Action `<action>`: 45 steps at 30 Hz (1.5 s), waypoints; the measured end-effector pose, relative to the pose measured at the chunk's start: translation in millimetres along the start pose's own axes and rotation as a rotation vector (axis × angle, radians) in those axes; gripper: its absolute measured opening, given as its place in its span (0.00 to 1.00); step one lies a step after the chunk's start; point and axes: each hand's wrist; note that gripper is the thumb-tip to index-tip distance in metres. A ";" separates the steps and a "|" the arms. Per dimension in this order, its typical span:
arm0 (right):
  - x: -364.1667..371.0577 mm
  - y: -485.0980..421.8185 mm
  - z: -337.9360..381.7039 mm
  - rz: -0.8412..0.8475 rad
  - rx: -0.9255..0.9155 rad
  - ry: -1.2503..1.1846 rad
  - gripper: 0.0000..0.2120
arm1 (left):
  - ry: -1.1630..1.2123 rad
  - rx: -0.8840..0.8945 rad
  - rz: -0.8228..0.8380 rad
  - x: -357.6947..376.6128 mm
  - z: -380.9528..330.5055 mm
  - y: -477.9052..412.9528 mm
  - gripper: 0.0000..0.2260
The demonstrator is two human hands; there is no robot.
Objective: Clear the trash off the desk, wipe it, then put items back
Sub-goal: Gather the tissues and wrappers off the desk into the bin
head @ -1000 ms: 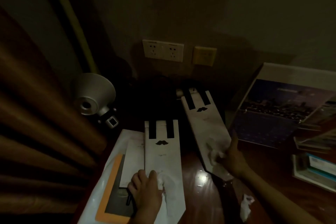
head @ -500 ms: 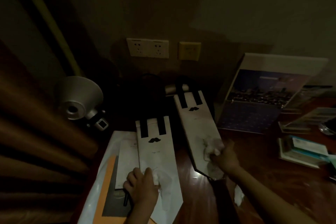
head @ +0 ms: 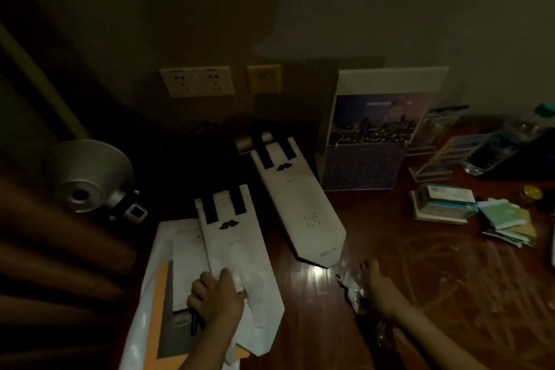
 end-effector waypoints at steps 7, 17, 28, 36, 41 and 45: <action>16.3 6.9 -8.2 0.084 0.014 0.169 0.19 | -0.009 0.018 0.004 2.4 4.0 5.4 0.19; -24.1 -58.1 55.8 -0.174 -0.140 -0.156 0.08 | 0.025 0.013 0.052 -0.2 -2.5 4.9 0.22; 18.8 -75.5 47.6 -0.187 -0.082 -0.106 0.09 | 0.009 0.008 0.017 11.5 5.9 -9.8 0.21; 40.1 -12.9 25.1 -0.240 -0.067 -0.161 0.06 | 0.274 0.307 -0.203 30.1 20.0 -12.4 0.22; 35.8 20.0 5.5 -0.306 -0.024 -0.234 0.06 | 0.575 0.325 -0.253 29.3 11.1 -4.7 0.11; 20.2 51.5 -14.5 -0.373 -0.042 -0.245 0.13 | 0.749 0.360 -0.254 10.7 6.4 19.5 0.06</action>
Point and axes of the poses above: each hand's wrist, its own y-axis away from the middle knuckle, its own x-axis out of the palm, z = x × y, and after that the axes turned 11 degrees about -x, right-handed
